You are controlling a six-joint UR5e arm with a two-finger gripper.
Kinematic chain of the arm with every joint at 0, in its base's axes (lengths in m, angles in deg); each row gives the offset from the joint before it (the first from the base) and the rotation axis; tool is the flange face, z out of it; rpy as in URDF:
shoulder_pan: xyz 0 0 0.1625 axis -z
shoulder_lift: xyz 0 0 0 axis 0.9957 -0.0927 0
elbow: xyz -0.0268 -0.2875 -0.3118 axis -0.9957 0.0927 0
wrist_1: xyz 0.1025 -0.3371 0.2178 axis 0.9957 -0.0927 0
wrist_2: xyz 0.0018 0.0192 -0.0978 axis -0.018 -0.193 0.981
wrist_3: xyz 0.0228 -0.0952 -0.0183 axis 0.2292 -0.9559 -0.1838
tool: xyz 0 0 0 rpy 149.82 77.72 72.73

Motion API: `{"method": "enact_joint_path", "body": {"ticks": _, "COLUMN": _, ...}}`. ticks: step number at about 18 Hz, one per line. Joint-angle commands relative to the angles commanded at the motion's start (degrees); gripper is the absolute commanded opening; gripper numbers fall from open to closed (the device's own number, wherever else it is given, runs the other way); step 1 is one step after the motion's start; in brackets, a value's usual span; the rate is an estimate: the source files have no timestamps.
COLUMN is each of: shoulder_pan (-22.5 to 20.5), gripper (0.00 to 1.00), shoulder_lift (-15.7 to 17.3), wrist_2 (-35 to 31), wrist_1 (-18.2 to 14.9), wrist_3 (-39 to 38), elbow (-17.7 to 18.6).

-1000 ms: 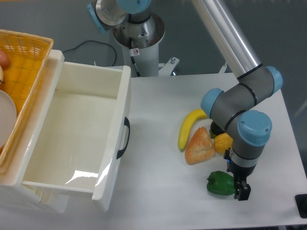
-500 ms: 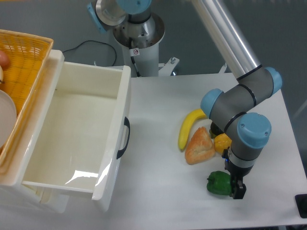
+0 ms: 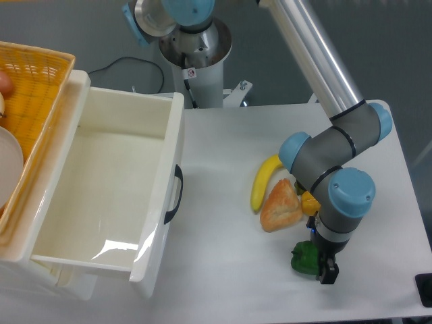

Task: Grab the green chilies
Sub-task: 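Close the gripper around the green bell pepper, then lift the green bell pepper up off the table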

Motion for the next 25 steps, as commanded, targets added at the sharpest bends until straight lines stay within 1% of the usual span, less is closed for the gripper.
{"method": "enact_joint_path", "body": {"ticks": 2, "shoulder_pan": 0.0, "gripper": 0.89, "shoulder_lift": 0.1, "wrist_2": -0.1, "wrist_1": 0.1, "wrist_3": 0.1, "elbow": 0.5}}
{"method": "enact_joint_path", "body": {"ticks": 3, "shoulder_pan": 0.1, "gripper": 0.83, "shoulder_lift": 0.1, "wrist_2": -0.1, "wrist_1": 0.0, "wrist_3": 0.0, "elbow": 0.5}}
{"method": "enact_joint_path", "body": {"ticks": 4, "shoulder_pan": 0.1, "gripper": 0.80, "shoulder_lift": 0.1, "wrist_2": -0.1, "wrist_1": 0.0, "wrist_3": -0.1, "elbow": 0.7}}
{"method": "enact_joint_path", "body": {"ticks": 7, "shoulder_pan": 0.1, "gripper": 0.78, "shoulder_lift": 0.4, "wrist_2": 0.0, "wrist_1": 0.1, "wrist_3": -0.4, "elbow": 1.4}}
{"method": "enact_joint_path", "body": {"ticks": 9, "shoulder_pan": 0.2, "gripper": 0.69, "shoulder_lift": 0.9, "wrist_2": 0.0, "wrist_1": 0.2, "wrist_3": -2.4, "elbow": 2.4}}
{"method": "enact_joint_path", "body": {"ticks": 12, "shoulder_pan": 0.4, "gripper": 0.51, "shoulder_lift": 1.9, "wrist_2": 0.2, "wrist_1": 0.3, "wrist_3": -8.3, "elbow": 2.7}}
{"method": "enact_joint_path", "body": {"ticks": 13, "shoulder_pan": 0.4, "gripper": 0.48, "shoulder_lift": 2.5, "wrist_2": 0.2, "wrist_1": 0.3, "wrist_3": -10.1, "elbow": 2.7}}
{"method": "enact_joint_path", "body": {"ticks": 17, "shoulder_pan": -0.1, "gripper": 0.47, "shoulder_lift": 4.7, "wrist_2": 0.2, "wrist_1": 0.4, "wrist_3": -15.0, "elbow": 2.7}}
{"method": "enact_joint_path", "body": {"ticks": 19, "shoulder_pan": -0.3, "gripper": 0.44, "shoulder_lift": 5.6, "wrist_2": 0.3, "wrist_1": 1.7, "wrist_3": -18.4, "elbow": 2.7}}
{"method": "enact_joint_path", "body": {"ticks": 22, "shoulder_pan": -0.6, "gripper": 0.43, "shoulder_lift": 7.4, "wrist_2": 0.1, "wrist_1": 1.8, "wrist_3": -22.2, "elbow": 3.0}}
{"method": "enact_joint_path", "body": {"ticks": 25, "shoulder_pan": -1.2, "gripper": 0.43, "shoulder_lift": 9.4, "wrist_2": -1.2, "wrist_1": 1.5, "wrist_3": -26.2, "elbow": 4.1}}
